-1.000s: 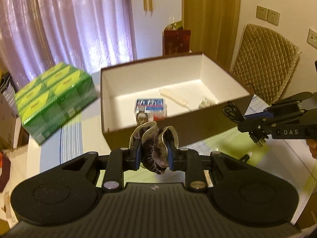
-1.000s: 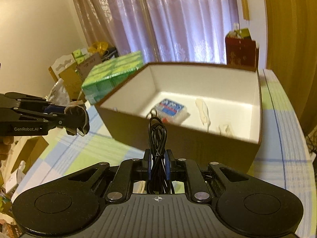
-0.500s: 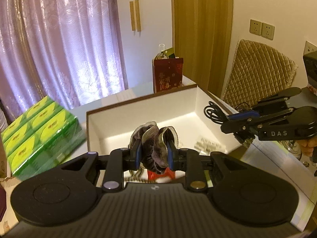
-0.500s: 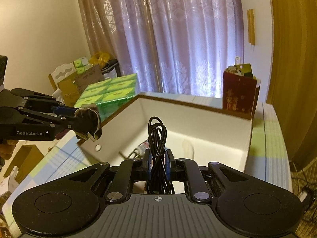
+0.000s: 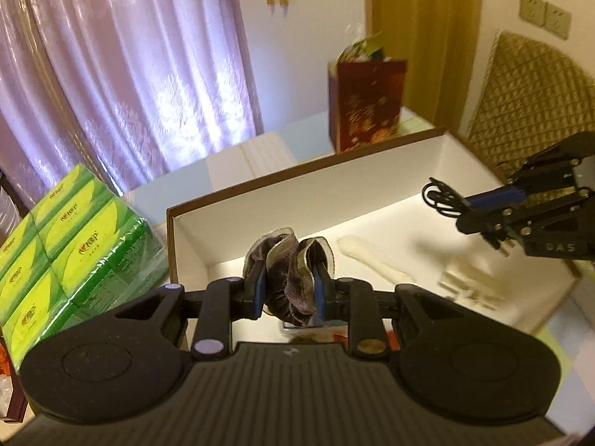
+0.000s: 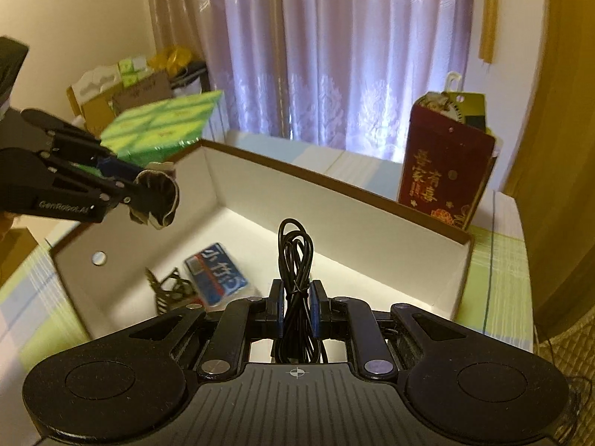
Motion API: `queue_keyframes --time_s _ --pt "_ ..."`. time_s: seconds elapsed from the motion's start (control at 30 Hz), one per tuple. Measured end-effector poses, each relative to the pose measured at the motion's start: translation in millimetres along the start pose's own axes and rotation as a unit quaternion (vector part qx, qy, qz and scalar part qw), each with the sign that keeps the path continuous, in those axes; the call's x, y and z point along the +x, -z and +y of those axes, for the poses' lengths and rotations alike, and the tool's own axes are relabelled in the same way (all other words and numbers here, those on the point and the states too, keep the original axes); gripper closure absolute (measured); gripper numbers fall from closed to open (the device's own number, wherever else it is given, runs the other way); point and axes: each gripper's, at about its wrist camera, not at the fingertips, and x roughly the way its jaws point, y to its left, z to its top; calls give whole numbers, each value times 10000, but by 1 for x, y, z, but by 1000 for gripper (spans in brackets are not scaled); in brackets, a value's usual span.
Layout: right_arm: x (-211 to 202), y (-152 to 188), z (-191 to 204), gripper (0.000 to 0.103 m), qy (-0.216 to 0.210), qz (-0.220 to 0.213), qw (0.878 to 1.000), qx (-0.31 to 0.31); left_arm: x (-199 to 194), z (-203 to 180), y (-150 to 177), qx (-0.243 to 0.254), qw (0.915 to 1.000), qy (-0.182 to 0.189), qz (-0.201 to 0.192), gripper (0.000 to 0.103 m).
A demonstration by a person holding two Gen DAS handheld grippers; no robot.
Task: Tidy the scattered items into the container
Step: 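Lift and carry the scrunchie and cable over the box with both tools, then open both tools to drop the scrunchie and black cable into the box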
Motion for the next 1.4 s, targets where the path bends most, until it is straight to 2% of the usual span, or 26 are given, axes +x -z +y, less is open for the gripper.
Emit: queue_keyframes --time_s 0.23,0.4,0.47,0.53,0.7,1.03,1.23,1.4 --pt "32 -7 -14 87 145 345 9991 -212 50 10 -11 222 9991 -180 299 82" --pt "41 -6 -19 87 69 385 9991 -177 83 10 -12 335 9973 -346 561 81" --pt "44 -7 -20 87 57 411 9990 -175 94 11 -12 308 9964 -429 669 74" --pt "46 -7 -22 87 57 430 9989 -167 102 13 -11 194 9959 -474 749 72" --pt "49 -7 -27 87 98 476 9987 -152 103 15 -10 236 9960 -448 730 67" --pt "56 -11 -27 87 241 618 9974 -268 95 17 -10 210 9964 -400 721 67" --pt "52 -15 -25 86 351 432 9976 -412 87 16 -12 170 9969 -372 674 67" --pt "39 -14 -26 86 109 402 9988 -266 75 14 -14 150 9975 -369 585 61"
